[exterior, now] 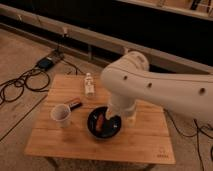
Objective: Move the arm in a circular motion
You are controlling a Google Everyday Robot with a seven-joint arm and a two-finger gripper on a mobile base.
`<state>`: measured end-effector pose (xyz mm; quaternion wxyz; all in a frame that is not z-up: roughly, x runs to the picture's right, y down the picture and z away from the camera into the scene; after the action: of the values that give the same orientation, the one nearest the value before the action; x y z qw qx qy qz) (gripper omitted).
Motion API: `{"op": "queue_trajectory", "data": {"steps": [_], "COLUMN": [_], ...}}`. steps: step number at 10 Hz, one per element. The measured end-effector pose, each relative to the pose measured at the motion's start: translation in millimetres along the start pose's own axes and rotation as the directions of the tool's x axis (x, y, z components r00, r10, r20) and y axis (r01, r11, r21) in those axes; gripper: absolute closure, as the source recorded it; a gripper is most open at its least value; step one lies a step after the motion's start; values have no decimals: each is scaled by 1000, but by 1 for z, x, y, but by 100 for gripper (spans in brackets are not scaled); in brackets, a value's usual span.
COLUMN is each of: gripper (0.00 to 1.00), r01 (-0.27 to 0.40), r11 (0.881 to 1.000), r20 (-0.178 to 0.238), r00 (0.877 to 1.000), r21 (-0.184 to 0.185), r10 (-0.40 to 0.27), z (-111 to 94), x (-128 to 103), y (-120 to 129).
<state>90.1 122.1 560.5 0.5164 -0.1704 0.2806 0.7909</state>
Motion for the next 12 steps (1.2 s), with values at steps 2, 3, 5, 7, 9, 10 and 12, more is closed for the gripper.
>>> {"op": "queue_trajectory", "data": {"steps": [2, 3, 5, 7, 9, 10, 12], "gripper": [35, 35, 35, 35, 35, 35, 35], "r01": [-105, -131, -181, -198, -153, -122, -30], "r11": [994, 990, 980, 975, 985, 989, 996], "r20": [-4, -2, 18, 38, 38, 33, 8], "r00": [994, 991, 983, 980, 988, 992, 1000], "r21": [39, 48, 78, 97, 82, 86, 81], "r10": [105, 132, 181, 195, 151, 119, 30], "z": [-11, -15, -24, -28, -23, -16, 2], "x": [-41, -61, -128, -185, -231, -249, -276], "y": [-66, -81, -98, -89, -35, -8, 60]}}
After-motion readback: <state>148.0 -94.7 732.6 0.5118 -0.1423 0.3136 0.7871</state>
